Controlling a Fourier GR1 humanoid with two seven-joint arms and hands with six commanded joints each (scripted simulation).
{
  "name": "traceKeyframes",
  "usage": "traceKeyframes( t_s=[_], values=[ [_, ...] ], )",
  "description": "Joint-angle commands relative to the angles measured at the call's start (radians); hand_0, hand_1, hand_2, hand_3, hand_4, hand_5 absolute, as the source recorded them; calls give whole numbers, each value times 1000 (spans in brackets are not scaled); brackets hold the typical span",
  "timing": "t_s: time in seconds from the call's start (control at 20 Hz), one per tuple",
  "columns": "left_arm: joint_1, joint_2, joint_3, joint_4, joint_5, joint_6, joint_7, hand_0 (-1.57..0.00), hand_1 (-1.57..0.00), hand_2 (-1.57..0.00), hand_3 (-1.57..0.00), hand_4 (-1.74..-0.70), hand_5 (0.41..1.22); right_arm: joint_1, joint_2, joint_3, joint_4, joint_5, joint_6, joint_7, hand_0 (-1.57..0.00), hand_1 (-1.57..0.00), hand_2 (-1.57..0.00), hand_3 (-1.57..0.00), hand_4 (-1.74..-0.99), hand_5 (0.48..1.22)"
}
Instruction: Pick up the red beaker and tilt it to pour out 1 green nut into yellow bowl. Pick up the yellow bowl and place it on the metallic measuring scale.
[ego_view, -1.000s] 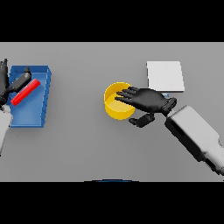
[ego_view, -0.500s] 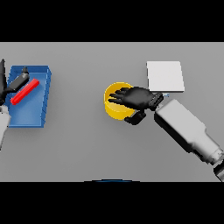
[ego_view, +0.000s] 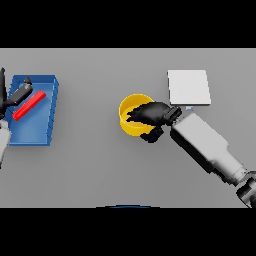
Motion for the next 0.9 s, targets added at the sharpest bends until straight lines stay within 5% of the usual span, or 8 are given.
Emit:
traceKeyframes(
  t_s=[0.0,0.1,0.25,0.5,0.85],
  values=[
    [-1,1,3,-1,1,1,3,1,1,1,1,-752,701,-1,-3,3,10,5,-6,-8,-161,-135,-147,-182,-1321,839],
    [-9,7,5,-1,-1,-1,6,1,1,1,1,-755,703,7,-13,6,-10,0,2,-25,-669,-652,-614,-309,-1394,976],
    [4,10,4,-12,1,-3,3,1,1,1,1,-756,701,9,-22,14,-24,-14,28,-30,-1109,-1100,-1081,-706,-1557,1096],
    [-14,6,-7,7,-11,-5,-1,1,1,1,1,-742,690,1,-29,23,-17,-36,21,-46,-1420,-1417,-1253,-1269,-1681,1180],
    [-11,14,-4,-9,-10,-8,8,1,1,1,1,-730,687,-2,-59,12,-58,-57,13,-35,-1539,-1539,-1330,-1376,-1728,1212]
  ],
)
